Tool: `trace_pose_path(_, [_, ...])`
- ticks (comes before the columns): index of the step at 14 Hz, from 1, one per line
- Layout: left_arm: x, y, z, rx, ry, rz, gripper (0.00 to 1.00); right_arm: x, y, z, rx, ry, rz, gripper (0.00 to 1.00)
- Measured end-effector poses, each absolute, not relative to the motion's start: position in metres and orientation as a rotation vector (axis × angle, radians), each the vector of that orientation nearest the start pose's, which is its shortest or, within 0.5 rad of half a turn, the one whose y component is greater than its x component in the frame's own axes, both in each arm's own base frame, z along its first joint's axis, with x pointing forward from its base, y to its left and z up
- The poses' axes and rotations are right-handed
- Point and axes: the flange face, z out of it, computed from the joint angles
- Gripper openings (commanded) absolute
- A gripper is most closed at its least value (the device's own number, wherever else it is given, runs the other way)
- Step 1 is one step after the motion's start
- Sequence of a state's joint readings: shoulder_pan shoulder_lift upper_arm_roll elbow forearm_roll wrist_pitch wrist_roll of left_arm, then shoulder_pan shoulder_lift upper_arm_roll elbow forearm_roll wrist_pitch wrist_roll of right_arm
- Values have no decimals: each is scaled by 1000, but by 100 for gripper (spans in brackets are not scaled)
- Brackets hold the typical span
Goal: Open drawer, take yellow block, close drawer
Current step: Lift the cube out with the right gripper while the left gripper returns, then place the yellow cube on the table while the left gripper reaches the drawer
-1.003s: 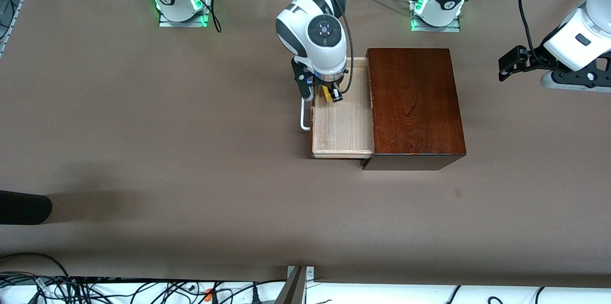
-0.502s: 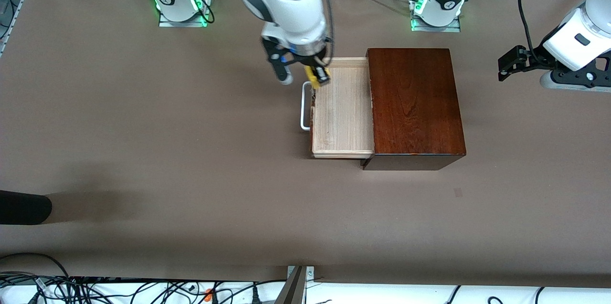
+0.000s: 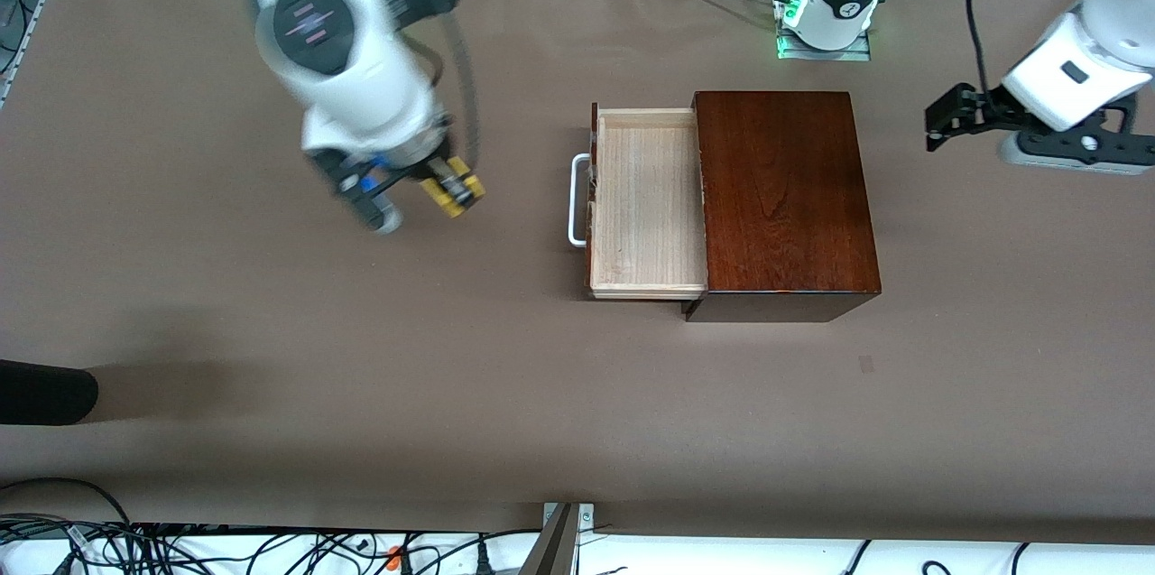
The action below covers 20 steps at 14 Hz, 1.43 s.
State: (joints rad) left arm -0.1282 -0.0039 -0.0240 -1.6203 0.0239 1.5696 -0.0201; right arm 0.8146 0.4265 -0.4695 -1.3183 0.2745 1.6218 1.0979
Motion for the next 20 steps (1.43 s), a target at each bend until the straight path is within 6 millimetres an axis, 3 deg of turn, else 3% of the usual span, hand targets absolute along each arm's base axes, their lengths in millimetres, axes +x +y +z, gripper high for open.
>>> trace_pose_path(5, [533,-149,607,-3088,396,41,100,641,150,456,-3015,812,273,31])
trace_pose_path(7, [523,-186,605,-3072,504,45,100,648,101,423,-3046,613,275,31])
trace_pose_path(10, [512,-255,580,-3040,704,99,100,646,48,367,-3084,210,254,31])
trace_pose_path(14, [510,-343,537,-3036,961,117,100,625,19,280,-3114,-188,199,31])
trace_pose_path(16, [497,-406,516,-2993,1141,81,100,613,18,244,-3130,-247,227,31])
trace_pose_path(18, [469,-471,483,-2790,1459,35,100,610,30,223,-3144,-285,242,32])
trace_pose_path(20, [442,-522,448,-2558,1827,15,100,611,37,212,-3162,-312,221,34])
